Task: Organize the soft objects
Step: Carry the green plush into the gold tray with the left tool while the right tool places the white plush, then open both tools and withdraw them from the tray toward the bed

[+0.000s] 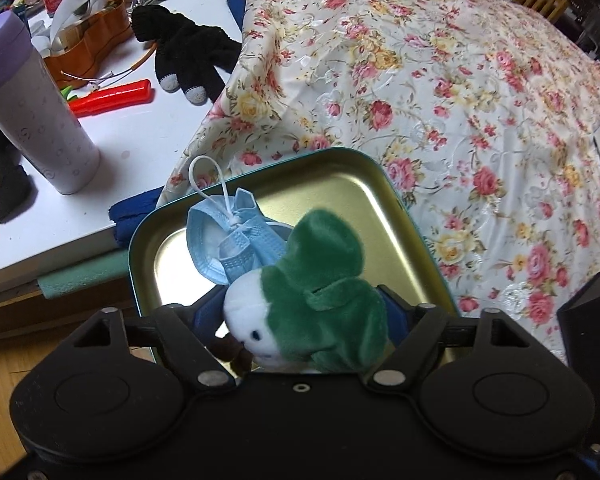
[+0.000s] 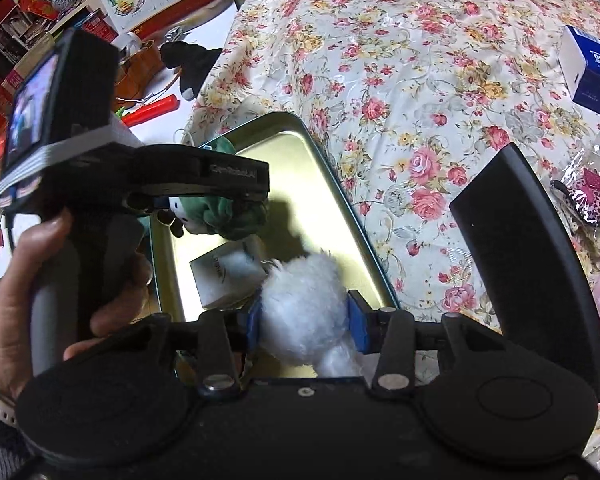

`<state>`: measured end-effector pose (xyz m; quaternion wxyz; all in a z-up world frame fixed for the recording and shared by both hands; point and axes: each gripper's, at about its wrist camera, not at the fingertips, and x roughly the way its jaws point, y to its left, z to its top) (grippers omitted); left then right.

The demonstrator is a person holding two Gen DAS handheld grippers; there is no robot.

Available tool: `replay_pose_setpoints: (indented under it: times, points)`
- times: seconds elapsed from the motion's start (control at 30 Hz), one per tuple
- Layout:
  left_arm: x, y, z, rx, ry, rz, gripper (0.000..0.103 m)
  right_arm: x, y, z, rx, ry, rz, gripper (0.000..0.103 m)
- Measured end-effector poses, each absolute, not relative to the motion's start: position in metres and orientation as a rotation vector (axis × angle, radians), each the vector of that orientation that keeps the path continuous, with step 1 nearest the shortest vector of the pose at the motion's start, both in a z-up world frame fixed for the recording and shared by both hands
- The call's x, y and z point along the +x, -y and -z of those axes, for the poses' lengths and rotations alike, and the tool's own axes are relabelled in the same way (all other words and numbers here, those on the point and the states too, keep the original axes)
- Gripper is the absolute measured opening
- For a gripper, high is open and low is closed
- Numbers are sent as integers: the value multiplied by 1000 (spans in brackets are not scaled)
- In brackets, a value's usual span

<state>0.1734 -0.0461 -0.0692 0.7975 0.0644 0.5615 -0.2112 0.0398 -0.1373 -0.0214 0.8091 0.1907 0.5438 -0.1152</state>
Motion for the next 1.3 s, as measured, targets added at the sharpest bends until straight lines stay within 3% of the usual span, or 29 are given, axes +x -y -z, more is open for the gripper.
replay_pose_setpoints:
  times: [0.23, 1.3]
  points:
    - [171, 46, 65, 151, -1183, 445, 89, 39, 140, 26, 416, -1174, 256, 49]
    - [160, 54, 61, 266, -1117, 432, 89, 33, 138, 29, 361, -1217, 282, 52]
